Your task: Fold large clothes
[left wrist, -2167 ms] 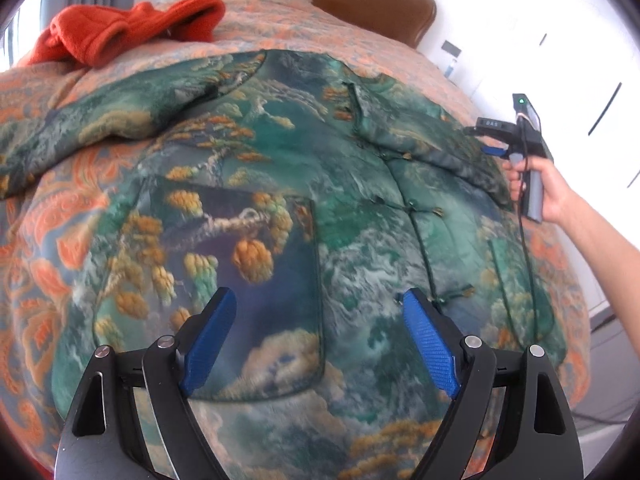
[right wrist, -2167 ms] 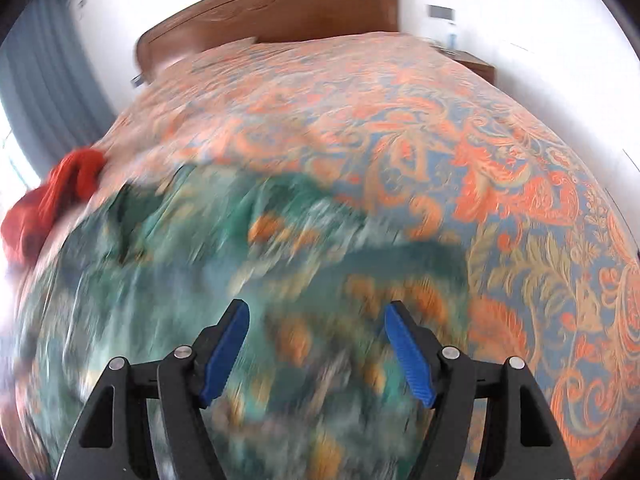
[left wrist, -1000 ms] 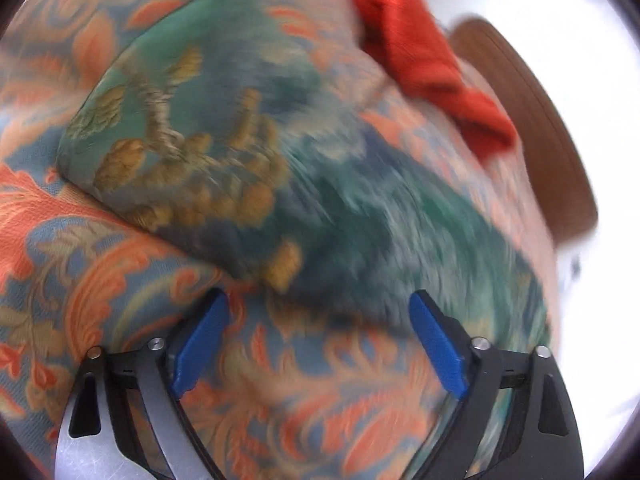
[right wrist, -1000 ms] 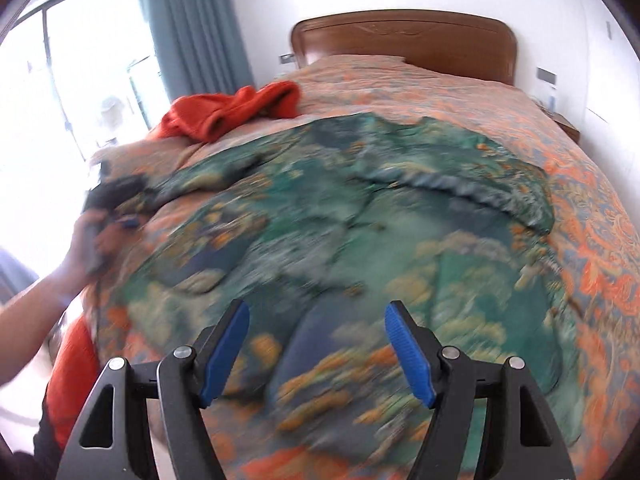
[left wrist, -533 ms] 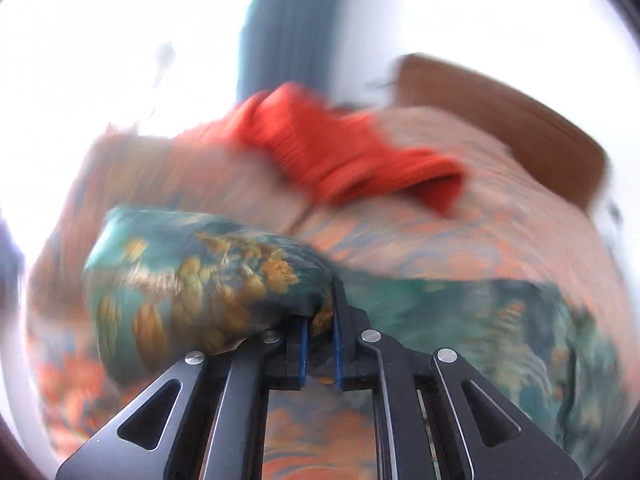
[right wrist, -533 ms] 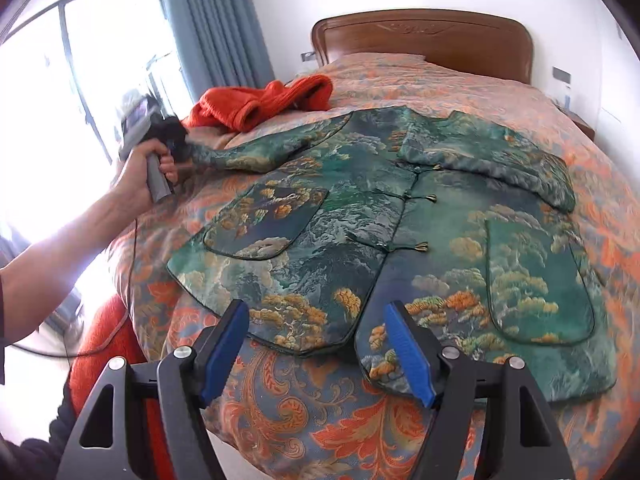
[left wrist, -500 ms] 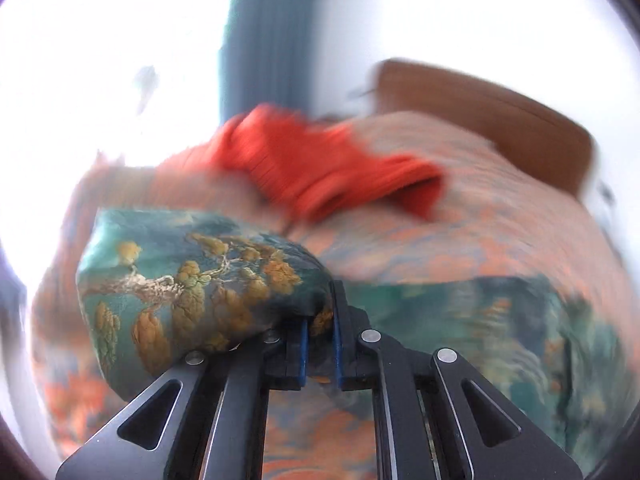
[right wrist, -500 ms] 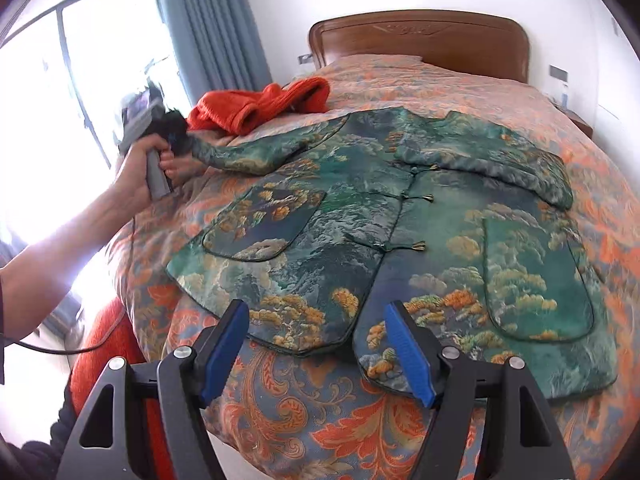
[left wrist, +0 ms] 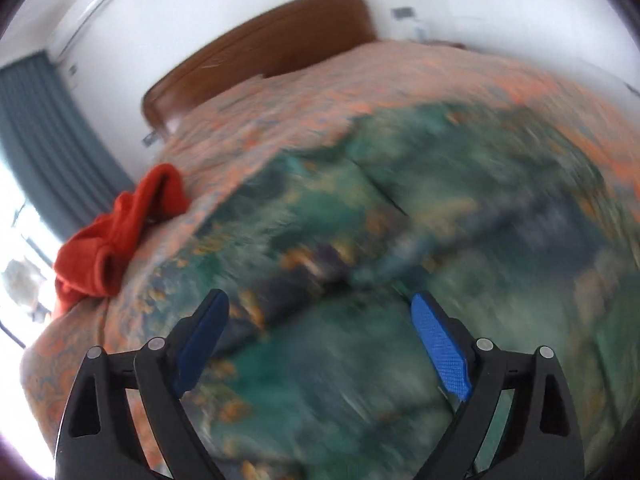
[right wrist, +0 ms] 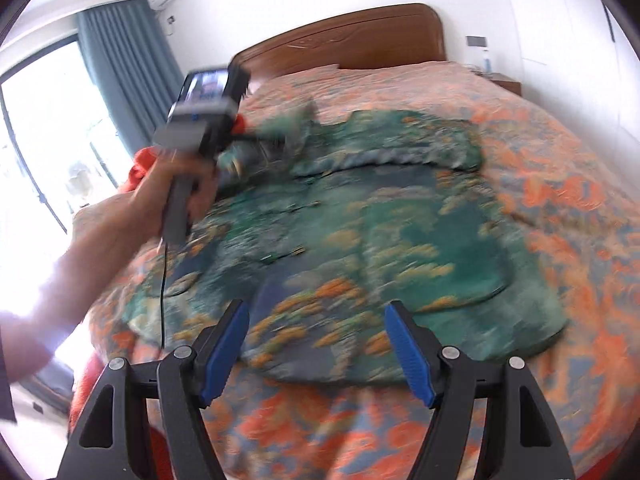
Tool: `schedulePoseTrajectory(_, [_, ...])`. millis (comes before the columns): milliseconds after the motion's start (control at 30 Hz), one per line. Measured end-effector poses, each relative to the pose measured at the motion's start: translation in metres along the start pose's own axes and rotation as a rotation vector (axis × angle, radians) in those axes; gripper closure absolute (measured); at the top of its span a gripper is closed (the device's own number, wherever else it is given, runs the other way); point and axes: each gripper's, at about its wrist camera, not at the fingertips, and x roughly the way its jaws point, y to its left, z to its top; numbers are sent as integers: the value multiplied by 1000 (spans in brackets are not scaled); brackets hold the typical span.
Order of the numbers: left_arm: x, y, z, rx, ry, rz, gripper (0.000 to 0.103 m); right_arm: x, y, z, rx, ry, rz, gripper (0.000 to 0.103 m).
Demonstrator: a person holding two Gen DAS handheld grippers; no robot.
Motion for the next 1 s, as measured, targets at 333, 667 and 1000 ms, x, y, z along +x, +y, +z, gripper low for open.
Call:
schedulePoseTrajectory(333, [-63, 37, -109, -157, 85, -90, 6, 132, -36, 144, 147, 100, 182, 30])
schedulePoseTrajectory(667, [-62, 108, -165, -441, 145, -90, 6, 355, -25, 228, 349, 317, 156, 43])
schedulePoseTrajectory(1000, [-49, 106, -158, -467, 155, -117, 6, 309, -31, 227, 209, 75, -55, 85])
